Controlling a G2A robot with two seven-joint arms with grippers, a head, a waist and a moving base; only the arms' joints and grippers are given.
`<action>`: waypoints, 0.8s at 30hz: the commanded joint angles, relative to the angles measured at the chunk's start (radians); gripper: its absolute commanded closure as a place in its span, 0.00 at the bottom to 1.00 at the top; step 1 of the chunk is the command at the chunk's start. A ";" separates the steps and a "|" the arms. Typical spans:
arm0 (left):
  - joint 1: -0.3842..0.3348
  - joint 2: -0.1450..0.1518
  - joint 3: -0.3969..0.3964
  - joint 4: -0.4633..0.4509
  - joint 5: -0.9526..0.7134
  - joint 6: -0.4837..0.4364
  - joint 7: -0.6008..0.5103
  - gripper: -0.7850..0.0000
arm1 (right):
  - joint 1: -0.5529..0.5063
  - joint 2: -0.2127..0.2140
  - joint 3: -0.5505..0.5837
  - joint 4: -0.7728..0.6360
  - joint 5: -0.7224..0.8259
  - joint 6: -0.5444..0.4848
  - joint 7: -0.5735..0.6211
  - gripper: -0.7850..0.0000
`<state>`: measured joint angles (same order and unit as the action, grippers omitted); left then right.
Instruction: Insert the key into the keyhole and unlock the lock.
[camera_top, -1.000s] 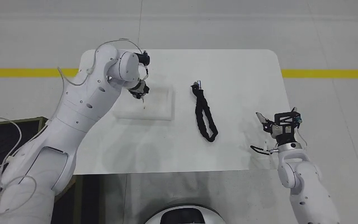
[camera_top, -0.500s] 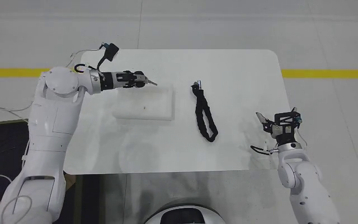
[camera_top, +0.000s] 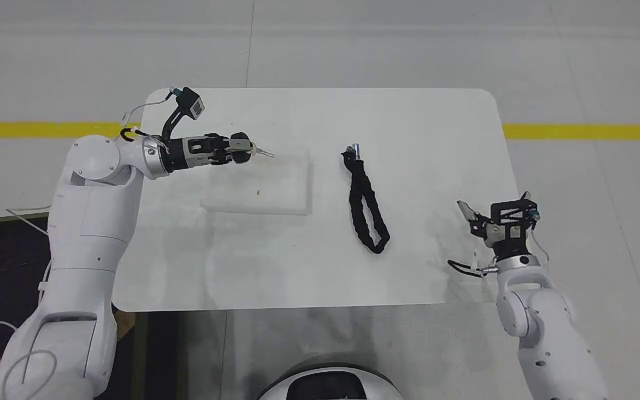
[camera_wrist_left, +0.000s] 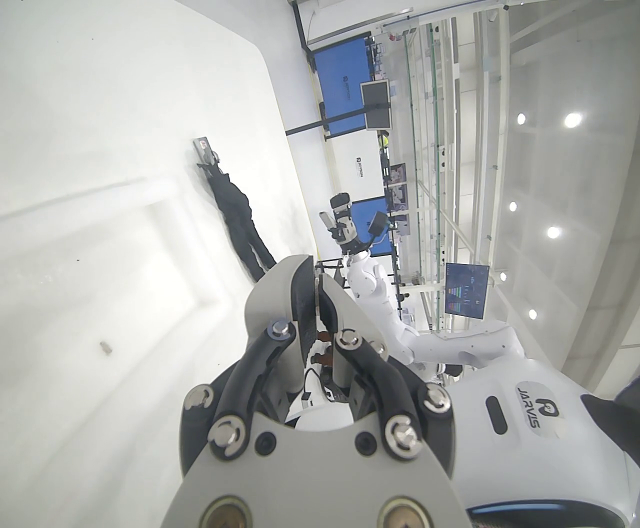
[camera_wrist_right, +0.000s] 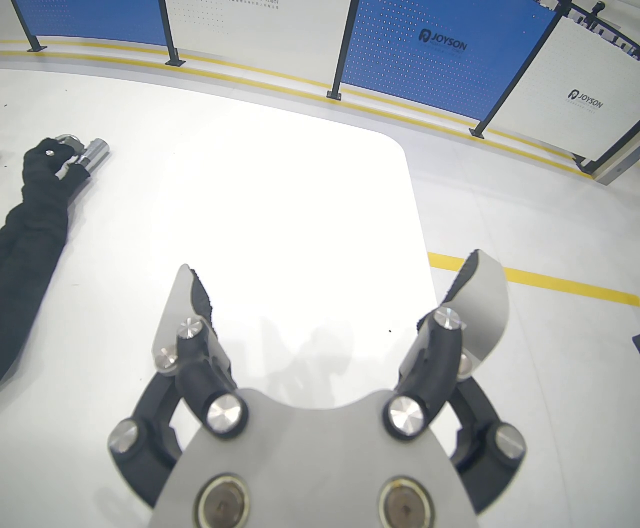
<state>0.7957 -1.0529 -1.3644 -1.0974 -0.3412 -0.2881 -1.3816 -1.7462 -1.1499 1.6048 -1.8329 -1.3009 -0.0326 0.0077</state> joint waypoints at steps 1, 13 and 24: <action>0.000 0.000 0.000 0.000 0.000 0.000 0.000 1.00 | -0.004 0.001 -0.009 -0.085 0.052 -0.084 0.076 0.00; 0.000 0.000 0.000 0.000 0.000 0.000 0.000 1.00 | 0.453 -0.056 -0.484 -0.109 0.144 -0.154 0.665 0.00; 0.000 0.000 0.000 0.000 0.000 0.000 0.000 1.00 | 0.826 -0.201 -0.757 0.353 -0.021 0.012 0.714 0.02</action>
<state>0.7956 -1.0529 -1.3644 -1.0974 -0.3412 -0.2882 -1.3816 -0.9509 -1.3375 0.8602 -1.5392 -1.3030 -0.0292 0.7072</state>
